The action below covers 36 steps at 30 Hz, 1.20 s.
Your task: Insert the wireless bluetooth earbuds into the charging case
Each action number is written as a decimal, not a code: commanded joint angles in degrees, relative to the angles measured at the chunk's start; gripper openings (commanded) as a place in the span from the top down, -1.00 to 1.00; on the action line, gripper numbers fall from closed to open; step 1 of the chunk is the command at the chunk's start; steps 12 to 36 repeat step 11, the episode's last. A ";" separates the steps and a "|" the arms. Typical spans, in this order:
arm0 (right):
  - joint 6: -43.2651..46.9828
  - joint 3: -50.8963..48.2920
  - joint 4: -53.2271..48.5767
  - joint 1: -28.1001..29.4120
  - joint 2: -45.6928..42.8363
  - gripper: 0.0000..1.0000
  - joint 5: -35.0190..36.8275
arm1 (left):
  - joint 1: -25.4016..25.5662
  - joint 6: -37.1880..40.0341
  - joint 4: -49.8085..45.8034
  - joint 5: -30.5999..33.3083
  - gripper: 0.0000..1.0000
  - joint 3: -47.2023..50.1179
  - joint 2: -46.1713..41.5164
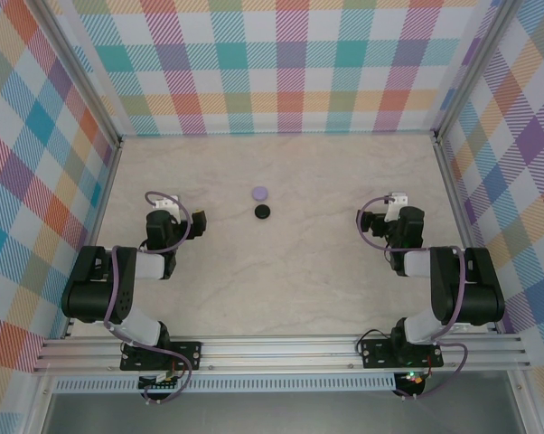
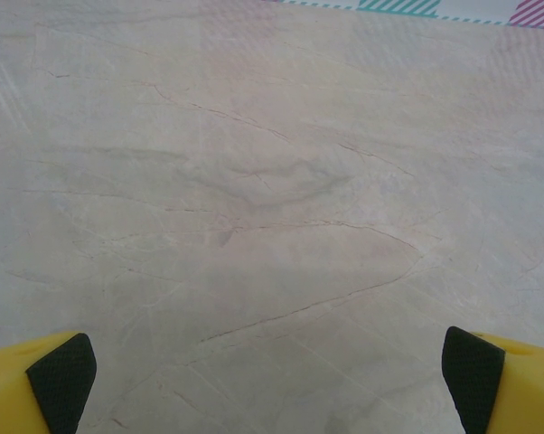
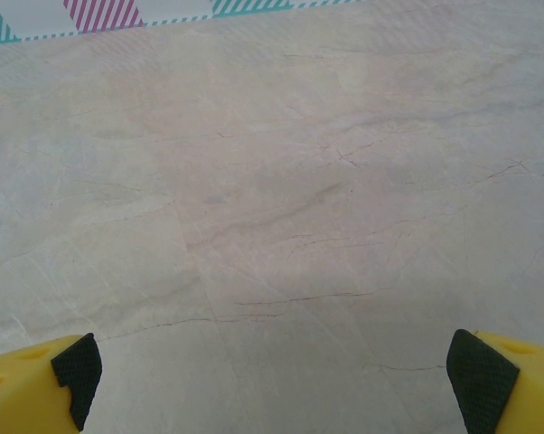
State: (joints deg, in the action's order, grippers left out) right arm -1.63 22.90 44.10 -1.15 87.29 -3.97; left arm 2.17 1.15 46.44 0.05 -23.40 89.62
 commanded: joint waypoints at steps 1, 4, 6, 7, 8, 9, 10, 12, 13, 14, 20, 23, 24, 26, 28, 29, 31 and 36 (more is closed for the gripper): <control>0.57 0.90 1.78 -0.20 0.07 -0.99 -1.13 | 0.37 0.74 -0.44 0.59 -1.00 -0.86 0.11; 0.57 0.92 1.76 -0.25 0.08 -1.00 -1.09 | 0.38 0.77 -0.56 0.58 -1.00 -0.91 0.11; 0.53 0.91 1.70 -0.18 0.08 -0.99 -1.13 | 0.37 0.76 -0.53 0.56 -1.00 -0.95 0.13; 0.57 0.92 1.78 -0.18 0.08 -0.99 -1.15 | 0.37 0.79 -0.48 0.56 -1.00 -0.97 0.16; 0.54 0.92 1.77 -0.17 0.08 -0.99 -1.13 | 0.37 0.74 -0.56 0.59 -1.00 -0.90 0.11; 0.57 0.85 1.86 -0.20 0.03 -1.00 -1.13 | 0.41 0.72 -0.51 0.62 -1.00 -0.88 0.11; 0.56 0.84 1.80 -0.18 -0.03 -1.00 -1.22 | 0.38 0.78 -0.55 0.65 -1.00 -0.88 0.12; 0.53 0.75 1.95 -0.19 -0.02 -1.00 -1.23 | 0.37 0.74 -0.55 0.65 -1.00 -0.86 0.15; 0.53 0.75 1.95 -0.19 -0.02 -1.00 -1.23 | 0.37 0.74 -0.55 0.65 -1.00 -0.86 0.15; 0.53 0.75 1.95 -0.19 -0.02 -1.00 -1.23 | 0.37 0.74 -0.55 0.65 -1.00 -0.86 0.15; 0.53 0.75 1.95 -0.19 -0.02 -1.00 -1.23 | 0.37 0.74 -0.55 0.65 -1.00 -0.86 0.15; 0.53 0.75 1.95 -0.19 -0.02 -1.00 -1.23 | 0.37 0.74 -0.55 0.65 -1.00 -0.86 0.15; 0.53 0.75 1.95 -0.19 -0.02 -1.00 -1.23 | 0.37 0.74 -0.55 0.65 -1.00 -0.86 0.15; 0.53 0.75 1.95 -0.19 -0.02 -1.00 -1.23 | 0.37 0.74 -0.55 0.65 -1.00 -0.86 0.15; 0.53 0.75 1.95 -0.19 -0.02 -1.00 -1.23 | 0.37 0.74 -0.55 0.65 -1.00 -0.86 0.15; 0.53 0.75 1.95 -0.19 -0.02 -1.00 -1.23 | 0.37 0.74 -0.55 0.65 -1.00 -0.86 0.15; 0.53 0.75 1.95 -0.19 -0.02 -1.00 -1.23 | 0.37 0.74 -0.55 0.65 -1.00 -0.86 0.15; 0.53 0.75 1.95 -0.19 -0.02 -1.00 -1.23 | 0.37 0.74 -0.55 0.65 -1.00 -0.86 0.15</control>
